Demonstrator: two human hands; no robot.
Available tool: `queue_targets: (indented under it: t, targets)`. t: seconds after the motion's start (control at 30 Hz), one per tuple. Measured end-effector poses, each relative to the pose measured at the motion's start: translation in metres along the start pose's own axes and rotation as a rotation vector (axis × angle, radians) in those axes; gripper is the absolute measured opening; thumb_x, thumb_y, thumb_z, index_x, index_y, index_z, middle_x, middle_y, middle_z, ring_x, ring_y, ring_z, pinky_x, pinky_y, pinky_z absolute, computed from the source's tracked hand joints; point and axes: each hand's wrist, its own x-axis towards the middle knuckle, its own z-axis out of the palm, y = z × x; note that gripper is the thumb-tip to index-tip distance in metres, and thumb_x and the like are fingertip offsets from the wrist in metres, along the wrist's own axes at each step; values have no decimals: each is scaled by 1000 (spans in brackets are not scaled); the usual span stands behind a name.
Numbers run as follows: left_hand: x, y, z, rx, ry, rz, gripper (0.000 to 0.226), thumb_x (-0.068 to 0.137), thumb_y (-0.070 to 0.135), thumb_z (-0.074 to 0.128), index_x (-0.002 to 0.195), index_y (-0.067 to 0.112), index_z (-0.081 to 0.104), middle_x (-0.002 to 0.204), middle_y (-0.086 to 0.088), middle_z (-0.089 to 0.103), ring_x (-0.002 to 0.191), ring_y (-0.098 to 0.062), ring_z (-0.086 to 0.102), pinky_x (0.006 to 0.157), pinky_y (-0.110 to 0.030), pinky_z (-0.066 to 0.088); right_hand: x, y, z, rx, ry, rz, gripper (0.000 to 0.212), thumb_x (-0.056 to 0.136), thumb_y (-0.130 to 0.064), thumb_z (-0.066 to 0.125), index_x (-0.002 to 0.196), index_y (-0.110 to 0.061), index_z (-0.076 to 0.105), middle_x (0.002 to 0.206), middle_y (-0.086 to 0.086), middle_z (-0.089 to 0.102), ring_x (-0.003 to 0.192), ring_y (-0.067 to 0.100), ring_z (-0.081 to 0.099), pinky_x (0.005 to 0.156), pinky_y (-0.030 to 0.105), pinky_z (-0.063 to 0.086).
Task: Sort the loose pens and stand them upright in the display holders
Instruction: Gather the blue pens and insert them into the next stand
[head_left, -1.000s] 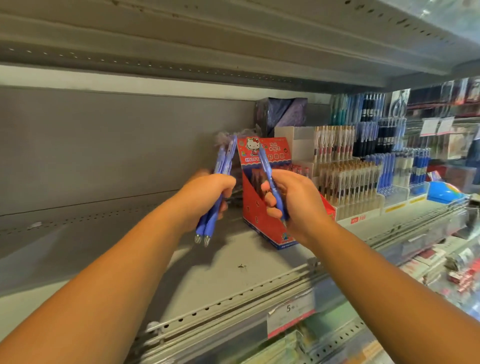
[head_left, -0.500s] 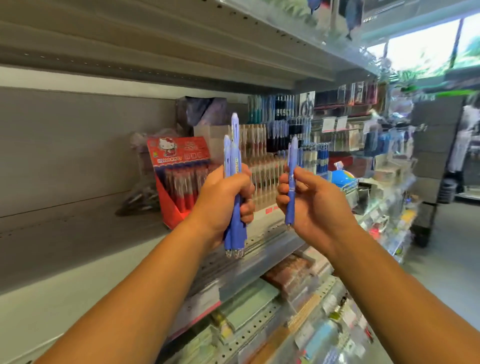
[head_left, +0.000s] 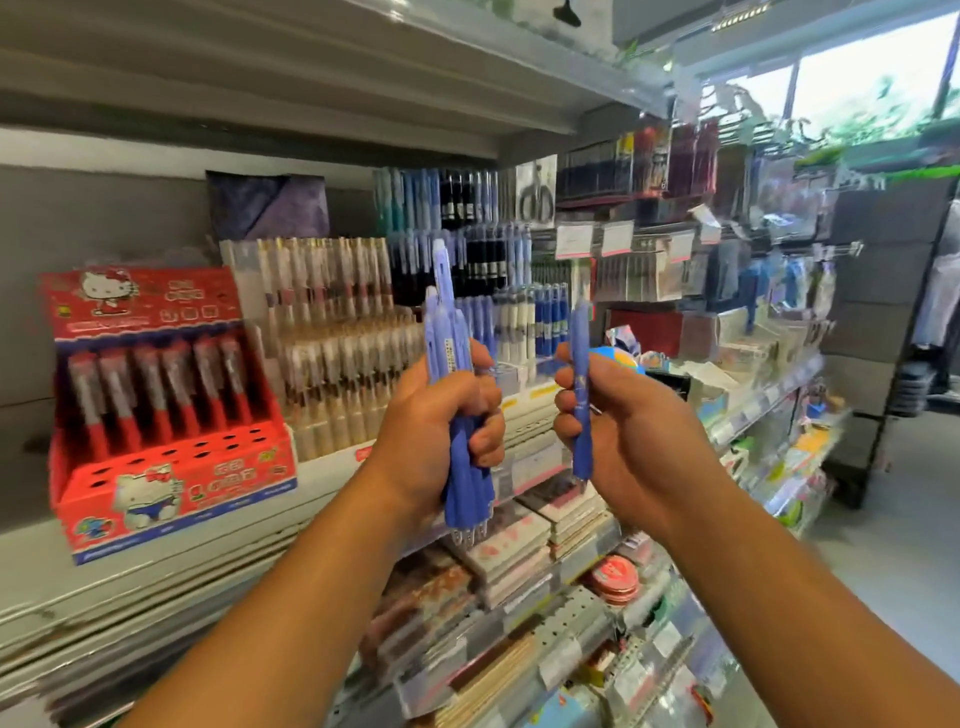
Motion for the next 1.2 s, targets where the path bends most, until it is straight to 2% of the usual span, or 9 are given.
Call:
queue_targets:
  t: [0.2, 0.3, 0.47, 0.57, 0.7, 0.83, 0.93, 1.07, 1.2]
  targets:
    - [51, -16, -5, 4, 3, 26, 26, 70, 7, 44, 95, 13, 48, 61, 1, 38, 41, -14, 32, 43, -22, 34, 58, -1, -20, 18, -112, 28, 17, 101, -8, 46, 109, 2, 57, 78, 8, 61, 60, 16, 60, 60, 27, 55]
    - [79, -18, -19, 12, 54, 49, 26, 68, 6, 44, 93, 14, 48, 64, 0, 36, 41, -14, 31, 44, -21, 32, 92, 3, -28, -96, -150, 3, 12, 99, -10, 50, 103, -4, 61, 74, 4, 70, 64, 16, 67, 65, 27, 58]
    - [116, -15, -38, 94, 134, 120, 27, 67, 7, 43, 93, 12, 49, 64, -4, 33, 41, -16, 30, 43, -21, 30, 152, 4, -34, -258, -184, -102, 13, 98, -7, 54, 109, -2, 60, 81, 5, 74, 71, 13, 69, 64, 22, 55]
    - [129, -12, -43, 135, 165, 166, 27, 67, 8, 42, 93, 11, 50, 63, -4, 36, 41, -17, 32, 43, -21, 31, 183, 8, -33, -309, -216, -196, 5, 96, -5, 58, 98, -9, 59, 81, 6, 72, 71, 15, 67, 68, 28, 54]
    - [137, -9, -48, 202, 206, 208, 28, 67, 8, 43, 94, 10, 49, 63, -5, 37, 41, -17, 32, 44, -22, 30, 214, 19, -29, -421, -288, -296, 11, 93, -5, 63, 92, -14, 57, 83, 6, 65, 69, 14, 64, 66, 29, 56]
    - [140, -12, -53, 286, 362, 253, 31, 65, 8, 44, 95, 8, 50, 62, -7, 37, 42, -18, 32, 44, -22, 30, 241, 30, -25, -489, -414, -380, 23, 92, -5, 66, 101, -21, 54, 80, -4, 58, 65, 6, 62, 60, 25, 57]
    - [142, -19, -52, 343, 488, 283, 29, 63, 8, 45, 91, 8, 52, 61, -9, 37, 41, -20, 32, 44, -23, 30, 259, 35, -26, -558, -507, -447, 39, 93, -8, 65, 116, -32, 47, 79, -11, 57, 66, 9, 63, 62, 29, 59]
    - [146, -32, -49, 373, 582, 313, 28, 64, 8, 45, 91, 8, 54, 61, -10, 37, 41, -20, 31, 43, -23, 30, 276, 43, -27, -695, -567, -574, 53, 94, -16, 64, 130, -44, 37, 85, -6, 57, 72, 18, 65, 64, 47, 58]
    - [143, -47, -45, 416, 603, 349, 28, 66, 6, 44, 91, 7, 57, 62, -14, 38, 43, -20, 31, 43, -25, 30, 282, 56, -31, -703, -594, -613, 55, 93, -17, 66, 132, -43, 38, 82, -9, 57, 71, 12, 64, 64, 46, 57]
